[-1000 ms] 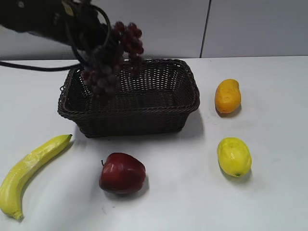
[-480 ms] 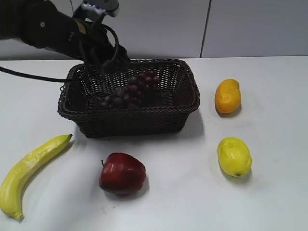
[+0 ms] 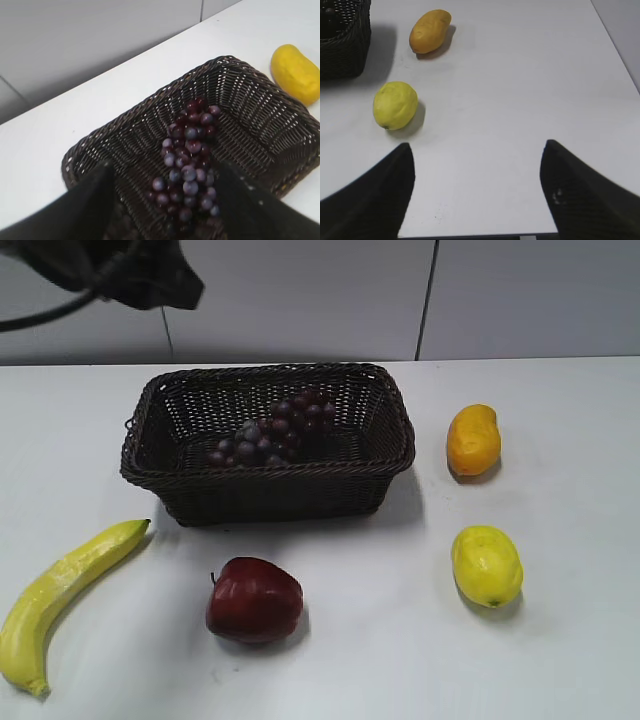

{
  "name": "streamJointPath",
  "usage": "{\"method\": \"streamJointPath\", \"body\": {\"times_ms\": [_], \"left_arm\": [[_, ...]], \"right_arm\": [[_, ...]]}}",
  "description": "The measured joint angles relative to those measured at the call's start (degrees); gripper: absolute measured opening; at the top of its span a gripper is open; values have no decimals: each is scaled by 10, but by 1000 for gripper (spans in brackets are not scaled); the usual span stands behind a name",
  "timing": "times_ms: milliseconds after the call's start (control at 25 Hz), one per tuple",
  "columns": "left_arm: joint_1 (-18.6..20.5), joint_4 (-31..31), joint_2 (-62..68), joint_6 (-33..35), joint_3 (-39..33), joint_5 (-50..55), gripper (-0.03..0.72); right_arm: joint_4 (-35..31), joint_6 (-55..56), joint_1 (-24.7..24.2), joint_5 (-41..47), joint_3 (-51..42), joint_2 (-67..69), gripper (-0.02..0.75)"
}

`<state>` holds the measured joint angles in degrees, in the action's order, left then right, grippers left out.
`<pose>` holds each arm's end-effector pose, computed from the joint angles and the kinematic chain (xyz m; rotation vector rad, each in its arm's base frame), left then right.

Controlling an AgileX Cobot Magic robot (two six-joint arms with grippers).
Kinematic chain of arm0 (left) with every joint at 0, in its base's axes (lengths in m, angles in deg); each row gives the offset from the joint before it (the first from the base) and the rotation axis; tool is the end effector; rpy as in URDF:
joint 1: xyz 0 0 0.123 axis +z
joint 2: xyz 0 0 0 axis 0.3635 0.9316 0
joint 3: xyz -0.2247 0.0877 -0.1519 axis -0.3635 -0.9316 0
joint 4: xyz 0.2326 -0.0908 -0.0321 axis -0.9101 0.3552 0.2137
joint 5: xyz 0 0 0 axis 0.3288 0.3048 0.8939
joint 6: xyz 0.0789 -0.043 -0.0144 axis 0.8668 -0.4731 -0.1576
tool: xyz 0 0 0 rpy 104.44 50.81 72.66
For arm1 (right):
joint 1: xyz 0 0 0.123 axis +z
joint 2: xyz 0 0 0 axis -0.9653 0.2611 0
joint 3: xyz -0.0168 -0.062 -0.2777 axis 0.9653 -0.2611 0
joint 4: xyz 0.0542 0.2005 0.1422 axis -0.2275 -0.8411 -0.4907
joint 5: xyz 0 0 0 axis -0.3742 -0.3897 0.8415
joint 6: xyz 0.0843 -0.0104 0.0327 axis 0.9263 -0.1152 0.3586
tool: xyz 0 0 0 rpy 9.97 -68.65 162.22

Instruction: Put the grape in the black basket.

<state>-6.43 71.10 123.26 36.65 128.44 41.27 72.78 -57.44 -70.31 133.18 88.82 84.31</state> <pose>0.2865 -0.1556 0.3396 0.6881 2.1825 -0.2521 -0.0054 0.0027 0.2773 -0.0285 2.0284 0.1292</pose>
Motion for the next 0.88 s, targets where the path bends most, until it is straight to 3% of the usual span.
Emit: {"method": "streamJointPath", "body": {"times_ms": [160,560,680,880], "left_arm": [[61,-1,-79,-33,0,98,597],[285,-30,-188,-42,-21,299,586],[306,-27,-222,-45,-65,306,585],[307,-14,-315,-56,-179,309,584]], "right_arm": [[0,0,0,0,0,0,593],[0,0,0,0,0,0,593],[0,0,0,0,0,0,593],[0,0,0,0,0,0,593]]}}
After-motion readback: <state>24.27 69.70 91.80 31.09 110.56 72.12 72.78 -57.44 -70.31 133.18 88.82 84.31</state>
